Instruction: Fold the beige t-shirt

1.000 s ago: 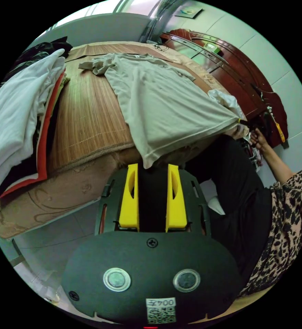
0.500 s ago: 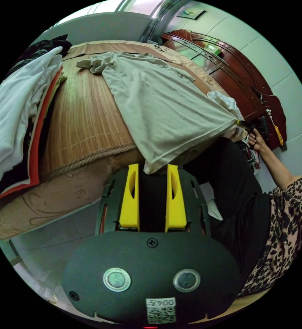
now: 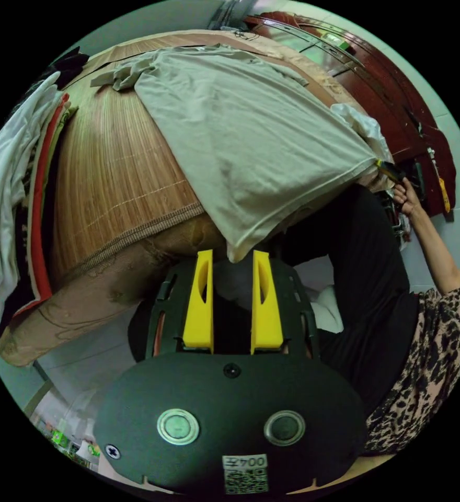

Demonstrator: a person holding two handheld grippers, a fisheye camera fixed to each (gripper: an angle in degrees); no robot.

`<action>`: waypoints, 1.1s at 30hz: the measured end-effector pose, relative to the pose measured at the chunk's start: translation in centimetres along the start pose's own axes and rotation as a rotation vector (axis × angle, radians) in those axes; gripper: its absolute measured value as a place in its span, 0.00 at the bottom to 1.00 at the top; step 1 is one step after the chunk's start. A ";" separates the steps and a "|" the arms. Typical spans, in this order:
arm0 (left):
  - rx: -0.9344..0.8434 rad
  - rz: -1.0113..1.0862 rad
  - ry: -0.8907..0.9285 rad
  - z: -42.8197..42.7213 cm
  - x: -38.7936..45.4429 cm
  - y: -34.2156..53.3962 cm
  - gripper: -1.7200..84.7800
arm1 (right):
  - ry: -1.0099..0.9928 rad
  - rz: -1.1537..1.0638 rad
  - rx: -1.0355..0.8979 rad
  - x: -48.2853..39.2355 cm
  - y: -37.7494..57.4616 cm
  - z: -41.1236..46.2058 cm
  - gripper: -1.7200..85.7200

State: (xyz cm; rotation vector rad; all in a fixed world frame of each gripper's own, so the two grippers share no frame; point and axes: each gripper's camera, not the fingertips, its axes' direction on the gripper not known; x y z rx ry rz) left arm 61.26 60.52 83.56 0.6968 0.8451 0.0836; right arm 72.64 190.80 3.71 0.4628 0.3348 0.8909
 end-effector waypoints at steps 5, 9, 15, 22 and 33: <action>0.029 -0.027 0.128 -0.1 -0.9 -2.0 0.16 | -0.039 -0.017 -0.030 2.0 -0.4 -0.1 0.05; 0.007 0.004 0.112 0.5 -0.4 -3.0 0.17 | -0.054 -0.051 -0.013 4.2 -0.5 -2.6 0.10; 0.098 -0.095 0.288 0.0 -2.4 -3.5 0.17 | -0.032 -0.189 -0.038 4.3 -2.6 -4.1 0.15; 0.127 -0.185 0.378 -1.0 -3.9 -4.1 0.14 | 0.001 -0.077 -0.119 4.6 -5.8 -1.5 0.14; 0.194 -0.111 0.280 -8.3 -2.0 -3.2 0.06 | -0.202 0.242 -0.097 8.7 -6.1 -0.7 0.16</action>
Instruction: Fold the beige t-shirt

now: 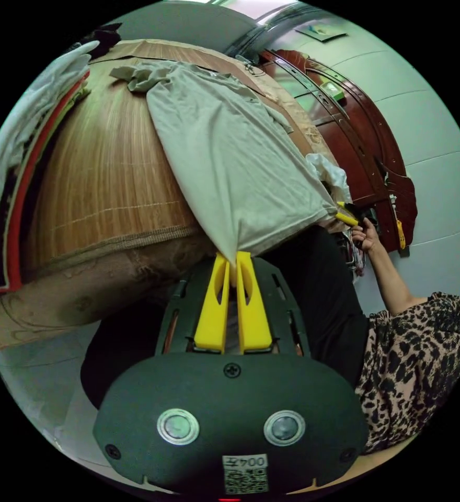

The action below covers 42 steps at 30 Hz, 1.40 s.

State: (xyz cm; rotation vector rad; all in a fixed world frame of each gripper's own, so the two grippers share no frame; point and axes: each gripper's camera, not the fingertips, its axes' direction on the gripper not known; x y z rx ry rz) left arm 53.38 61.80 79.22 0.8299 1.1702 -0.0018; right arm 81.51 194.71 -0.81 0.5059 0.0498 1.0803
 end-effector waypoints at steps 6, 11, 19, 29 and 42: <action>0.019 -0.050 0.064 -2.4 0.4 1.0 0.06 | -0.007 0.031 -0.034 0.9 0.6 0.1 0.15; 0.010 -0.005 0.050 -4.1 2.7 0.9 0.06 | -0.018 0.055 -0.060 2.1 2.0 -0.1 0.16; 0.069 -0.022 0.124 -8.3 4.0 2.8 0.06 | -0.035 0.069 -0.072 4.3 3.4 -2.1 0.05; 0.503 0.093 0.465 -23.8 9.0 3.0 0.06 | -0.528 -0.366 0.268 -5.7 7.8 -16.1 0.02; 1.000 0.506 0.358 -62.0 37.6 2.7 0.06 | -0.598 -0.954 0.671 -39.4 18.9 -47.6 0.02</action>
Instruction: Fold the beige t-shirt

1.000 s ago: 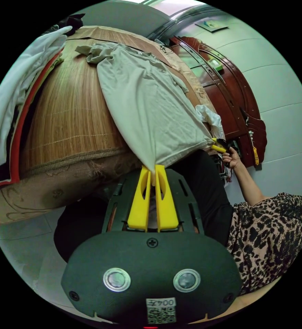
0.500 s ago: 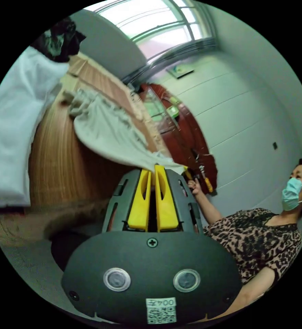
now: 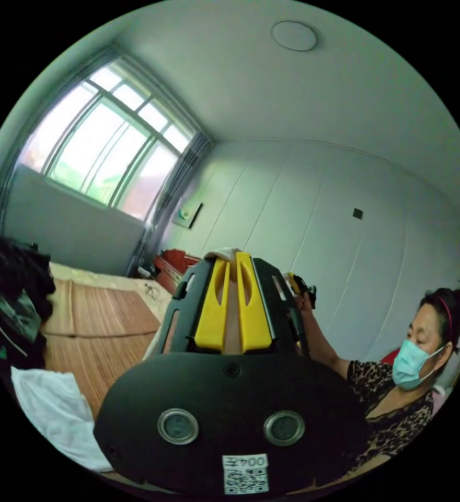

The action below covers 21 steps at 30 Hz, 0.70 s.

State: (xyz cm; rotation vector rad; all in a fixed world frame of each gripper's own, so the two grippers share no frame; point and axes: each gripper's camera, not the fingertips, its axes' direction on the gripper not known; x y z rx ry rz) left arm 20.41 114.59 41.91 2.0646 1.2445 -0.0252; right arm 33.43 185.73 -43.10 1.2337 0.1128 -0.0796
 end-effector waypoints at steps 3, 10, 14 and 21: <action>0.059 0.082 -0.016 -2.1 6.3 -3.7 0.06 | 0.009 -0.078 0.024 -5.7 -3.5 -2.1 0.02; 0.083 0.212 0.037 -6.7 17.4 -5.7 0.06 | -0.006 -0.160 0.013 -13.5 -5.7 -7.3 0.01; 0.098 0.316 0.048 -9.4 23.2 -4.6 0.07 | -0.001 -0.215 -0.023 -17.9 -5.1 -11.1 0.01; 0.110 0.373 0.036 -11.7 28.9 -2.1 0.07 | 0.041 -0.264 -0.056 -22.6 -2.7 -15.6 0.01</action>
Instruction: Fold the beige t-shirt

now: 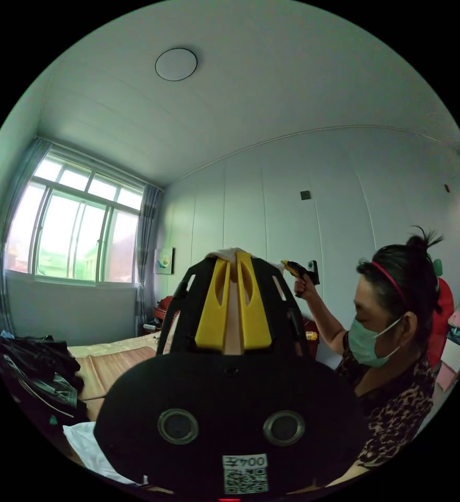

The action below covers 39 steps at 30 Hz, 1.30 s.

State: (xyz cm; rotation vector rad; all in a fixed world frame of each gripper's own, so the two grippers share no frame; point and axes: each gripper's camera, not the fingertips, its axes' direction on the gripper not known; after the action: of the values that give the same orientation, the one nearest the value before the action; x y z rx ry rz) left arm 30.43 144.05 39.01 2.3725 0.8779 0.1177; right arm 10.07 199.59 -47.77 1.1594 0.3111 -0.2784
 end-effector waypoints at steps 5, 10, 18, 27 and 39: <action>-0.049 -0.020 -0.003 1.2 0.4 0.7 0.07 | 0.031 -0.009 -0.011 0.1 1.0 -0.4 0.01; -0.123 -0.094 -0.020 5.7 -3.7 3.4 0.07 | 0.045 0.062 -0.076 4.7 3.2 2.0 0.01; -0.257 -0.338 -0.021 17.9 -19.1 9.8 0.06 | 0.092 0.349 -0.185 22.9 7.7 13.6 0.01; -0.365 -0.589 -0.155 34.0 -41.8 16.9 0.06 | 0.186 0.501 -0.191 41.1 6.9 31.9 0.02; -0.172 -0.329 -0.117 35.9 -48.4 16.2 0.06 | 0.069 0.256 -0.155 42.2 1.7 37.4 0.02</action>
State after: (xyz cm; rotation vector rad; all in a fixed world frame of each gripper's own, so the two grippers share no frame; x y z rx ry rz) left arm 11.88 86.21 24.61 2.0256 1.1376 -0.0743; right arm 53.25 163.31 -48.65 1.0439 0.2374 0.0109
